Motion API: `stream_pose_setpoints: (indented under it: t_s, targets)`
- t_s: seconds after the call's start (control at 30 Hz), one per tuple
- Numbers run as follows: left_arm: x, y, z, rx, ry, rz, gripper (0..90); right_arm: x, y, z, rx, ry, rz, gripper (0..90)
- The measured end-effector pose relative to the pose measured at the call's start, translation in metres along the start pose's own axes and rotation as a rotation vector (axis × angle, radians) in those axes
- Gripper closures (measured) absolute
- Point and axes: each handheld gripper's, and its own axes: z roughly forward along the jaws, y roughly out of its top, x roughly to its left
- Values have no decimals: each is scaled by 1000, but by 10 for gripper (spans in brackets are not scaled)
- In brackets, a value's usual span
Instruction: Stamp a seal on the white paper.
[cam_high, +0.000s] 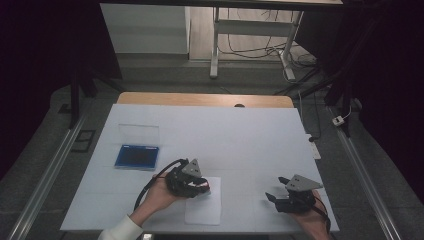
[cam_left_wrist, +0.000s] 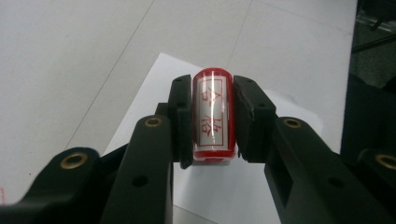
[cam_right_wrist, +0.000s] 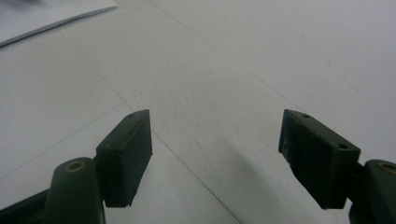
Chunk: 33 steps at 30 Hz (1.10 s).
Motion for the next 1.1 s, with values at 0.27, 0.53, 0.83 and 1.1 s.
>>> stream_pose_setpoints:
  t_s: [0.27, 0.53, 0.83, 1.1]
  targets:
    - [0, -1, 7, 10, 16, 0, 701, 0, 0, 0, 1, 0, -6, 252]
    - [0, -2, 12, 23, 16, 0, 701, 0, 0, 0, 5, -2, -9, 253]
    - [0, -3, 16, 36, 15, 2, 701, 0, -1, 0, 4, 0, -8, 253]
    - [0, -3, 17, 41, 12, 4, 702, 0, -1, 1, 7, 0, -10, 252]
